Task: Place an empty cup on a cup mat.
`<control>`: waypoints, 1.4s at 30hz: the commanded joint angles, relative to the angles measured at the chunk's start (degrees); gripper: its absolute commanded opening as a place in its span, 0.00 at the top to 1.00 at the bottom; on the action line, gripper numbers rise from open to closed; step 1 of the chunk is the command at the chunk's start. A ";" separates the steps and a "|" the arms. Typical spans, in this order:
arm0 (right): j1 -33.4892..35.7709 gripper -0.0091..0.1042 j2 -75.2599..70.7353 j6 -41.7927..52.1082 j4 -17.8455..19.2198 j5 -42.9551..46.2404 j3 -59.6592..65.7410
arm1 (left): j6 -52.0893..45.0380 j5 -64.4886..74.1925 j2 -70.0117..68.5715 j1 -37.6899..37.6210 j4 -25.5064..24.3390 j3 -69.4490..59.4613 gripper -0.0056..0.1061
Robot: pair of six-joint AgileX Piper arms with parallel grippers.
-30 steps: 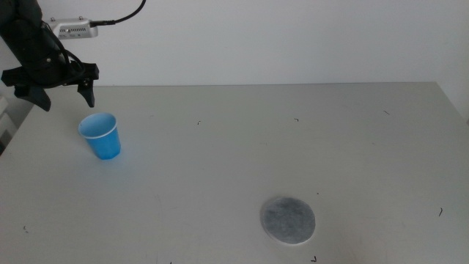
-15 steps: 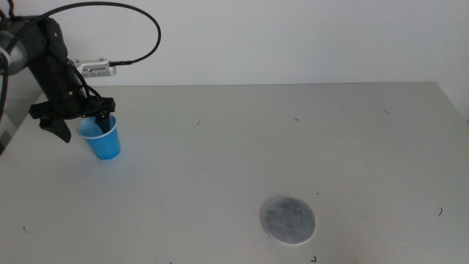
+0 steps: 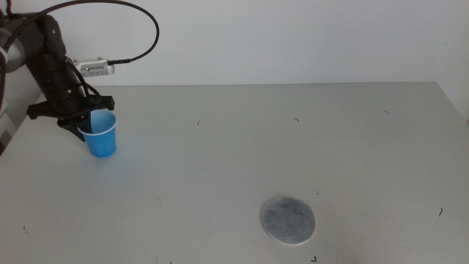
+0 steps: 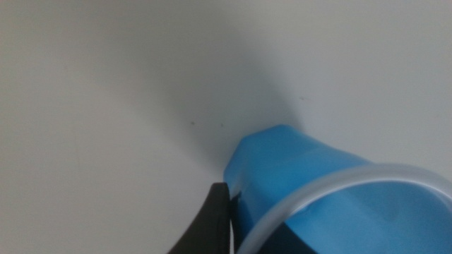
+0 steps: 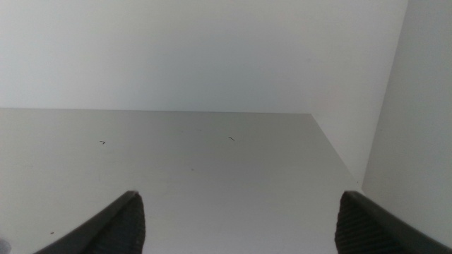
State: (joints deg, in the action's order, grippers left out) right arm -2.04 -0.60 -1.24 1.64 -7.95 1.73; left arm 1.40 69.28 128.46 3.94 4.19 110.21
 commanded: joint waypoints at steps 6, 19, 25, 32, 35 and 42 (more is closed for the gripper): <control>0.23 0.09 -1.48 0.29 0.79 4.17 -0.48 | 0.42 5.89 -11.64 -0.32 3.77 1.37 0.95; 0.23 0.09 -1.48 0.29 0.79 4.17 -0.48 | 8.15 1.68 -31.57 -12.68 -1.21 -20.69 0.95; 0.23 0.09 -1.48 0.29 0.79 4.17 -0.48 | 15.30 -2.65 -35.03 -20.04 -1.10 -27.33 0.95; 0.23 0.09 -1.48 0.29 0.79 4.17 -0.48 | 19.31 -7.57 -31.06 -31.51 1.34 -26.57 0.95; 0.23 0.09 -1.48 0.29 0.79 4.17 -0.48 | 19.64 -8.71 -27.38 -36.84 2.40 -24.36 0.95; 0.23 0.09 -1.48 0.29 0.79 4.17 -0.48 | 19.64 -11.82 -20.53 -44.62 2.98 -18.93 0.95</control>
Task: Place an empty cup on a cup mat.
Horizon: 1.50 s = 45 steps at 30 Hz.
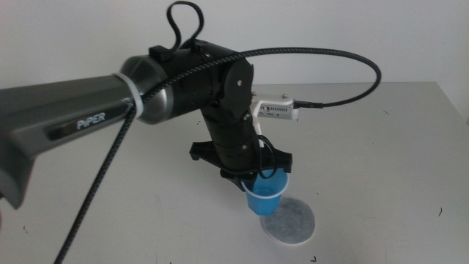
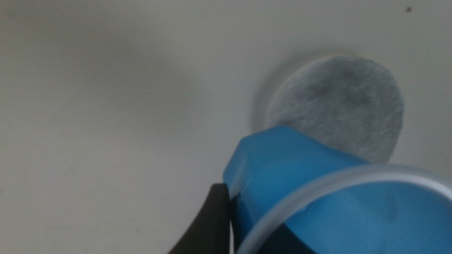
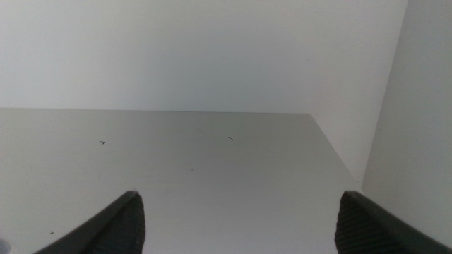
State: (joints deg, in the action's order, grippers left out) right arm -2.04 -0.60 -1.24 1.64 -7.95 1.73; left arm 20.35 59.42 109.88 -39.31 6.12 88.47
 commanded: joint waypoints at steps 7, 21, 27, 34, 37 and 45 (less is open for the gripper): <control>0.23 0.09 -1.48 0.29 0.79 4.17 -0.48 | 0.75 -3.09 4.18 -4.72 1.01 7.15 0.95; 0.23 0.09 -1.48 0.29 0.79 4.17 -0.48 | 0.45 -4.81 7.68 -4.72 2.91 7.98 0.66; 0.23 0.09 -1.48 0.29 0.79 4.17 -0.48 | -1.04 -5.29 5.82 -4.72 0.58 8.28 0.20; 0.23 0.09 -1.48 0.29 0.79 4.17 -0.48 | -0.98 -4.74 -2.06 -4.72 -6.12 9.44 0.10; 0.23 0.09 -1.48 0.29 0.79 4.17 -0.48 | -1.05 -3.45 -7.16 -4.67 -9.33 9.44 0.10; 0.23 0.09 -1.48 0.29 0.79 4.17 -0.48 | 10.50 5.48 -22.12 -4.67 -30.10 9.44 0.12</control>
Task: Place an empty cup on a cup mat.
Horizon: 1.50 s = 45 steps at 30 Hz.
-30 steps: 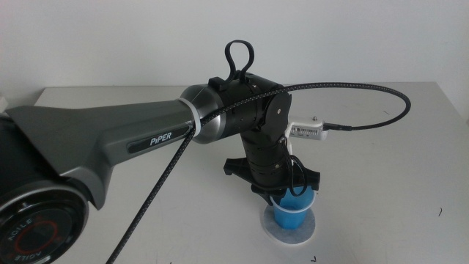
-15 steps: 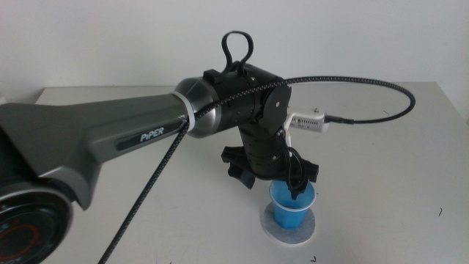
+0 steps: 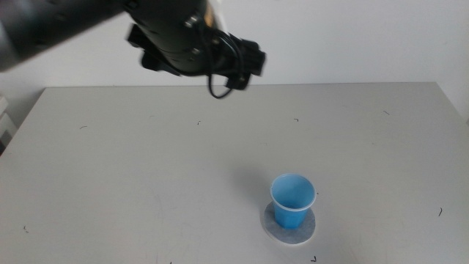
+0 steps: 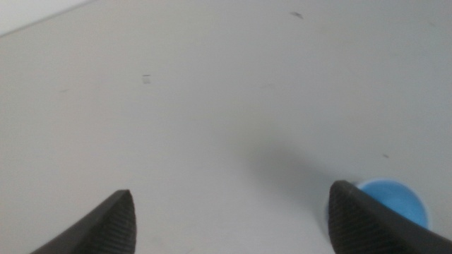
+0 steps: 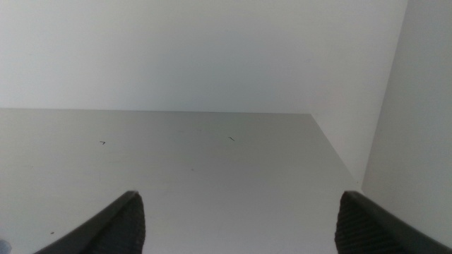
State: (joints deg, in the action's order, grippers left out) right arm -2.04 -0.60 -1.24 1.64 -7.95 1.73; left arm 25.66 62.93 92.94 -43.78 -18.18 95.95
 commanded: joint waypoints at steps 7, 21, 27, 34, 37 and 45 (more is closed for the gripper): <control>0.23 0.09 -1.48 0.29 0.79 4.17 -0.48 | 6.72 9.27 -16.57 -0.20 -20.13 -1.48 0.12; 0.23 0.09 -1.48 0.29 0.79 4.17 -0.48 | -11.75 -27.11 -42.43 24.56 0.85 -35.46 0.12; 0.23 0.09 -1.48 0.29 0.79 4.17 -0.48 | -13.98 -36.80 -53.66 30.83 4.82 -51.15 0.12; 0.23 0.09 -1.48 0.29 0.79 4.17 -0.48 | -13.98 -49.20 -67.54 36.77 5.41 -70.06 0.12; 0.23 0.09 -1.48 0.29 0.79 4.17 -0.48 | -13.70 -54.70 -72.41 38.85 5.66 -77.43 0.12; 0.23 0.09 -1.48 0.29 0.79 4.17 -0.48 | -13.56 -65.08 -85.27 43.41 7.30 -93.09 0.12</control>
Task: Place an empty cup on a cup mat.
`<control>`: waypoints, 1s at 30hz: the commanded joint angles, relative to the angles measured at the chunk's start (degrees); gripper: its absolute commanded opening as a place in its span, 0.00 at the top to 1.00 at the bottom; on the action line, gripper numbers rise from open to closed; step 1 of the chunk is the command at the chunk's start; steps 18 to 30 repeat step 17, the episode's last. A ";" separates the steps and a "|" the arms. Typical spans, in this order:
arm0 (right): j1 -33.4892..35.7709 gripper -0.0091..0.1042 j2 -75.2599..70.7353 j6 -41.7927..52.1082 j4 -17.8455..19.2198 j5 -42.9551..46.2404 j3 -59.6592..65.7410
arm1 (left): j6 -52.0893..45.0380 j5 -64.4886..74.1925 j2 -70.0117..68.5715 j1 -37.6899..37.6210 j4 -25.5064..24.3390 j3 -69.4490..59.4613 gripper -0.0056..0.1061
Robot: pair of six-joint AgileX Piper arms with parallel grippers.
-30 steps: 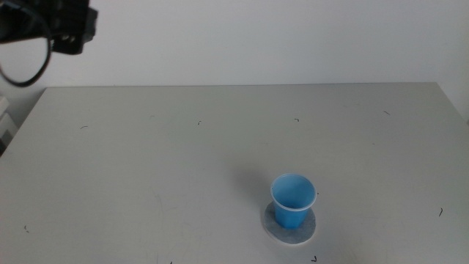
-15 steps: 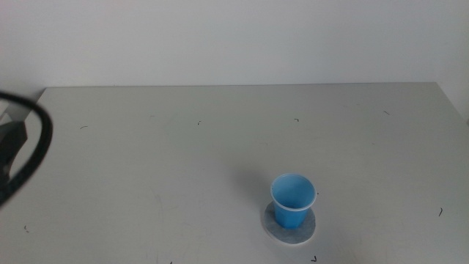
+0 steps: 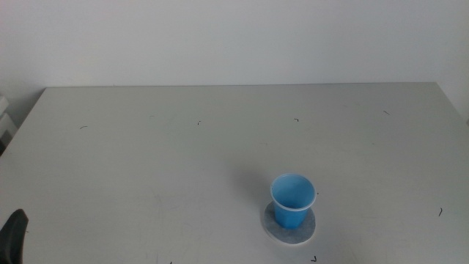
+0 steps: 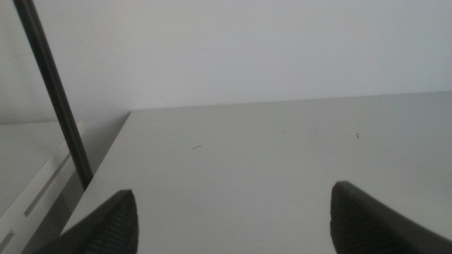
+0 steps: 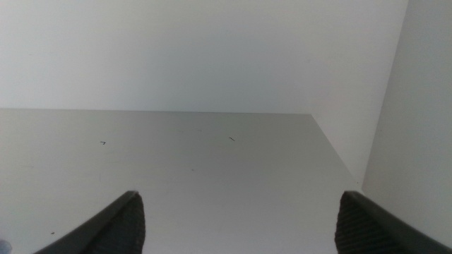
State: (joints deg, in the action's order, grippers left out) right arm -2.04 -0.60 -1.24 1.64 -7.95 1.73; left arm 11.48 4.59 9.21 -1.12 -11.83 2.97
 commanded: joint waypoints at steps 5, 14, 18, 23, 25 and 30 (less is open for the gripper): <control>0.23 0.09 -1.48 0.29 0.79 4.17 -0.48 | 0.64 -6.92 -8.08 1.79 1.56 -4.53 0.12; 0.23 0.09 -1.48 0.29 0.79 4.17 -0.48 | 0.64 -4.91 -10.83 1.73 1.49 -4.41 0.12; 0.23 0.09 -1.48 0.29 0.79 4.17 -0.48 | 0.59 -4.91 -10.83 1.73 1.50 -4.41 0.12; 0.23 0.09 -1.48 0.29 0.79 4.17 -0.48 | 0.59 -4.91 -10.83 1.73 1.50 -4.41 0.12; 0.23 0.09 -1.48 0.29 0.79 4.17 -0.48 | 0.59 -4.91 -10.83 1.73 1.50 -4.41 0.12; 0.23 0.09 -1.48 0.29 0.79 4.17 -0.48 | 0.59 -4.91 -10.83 1.73 1.50 -4.41 0.12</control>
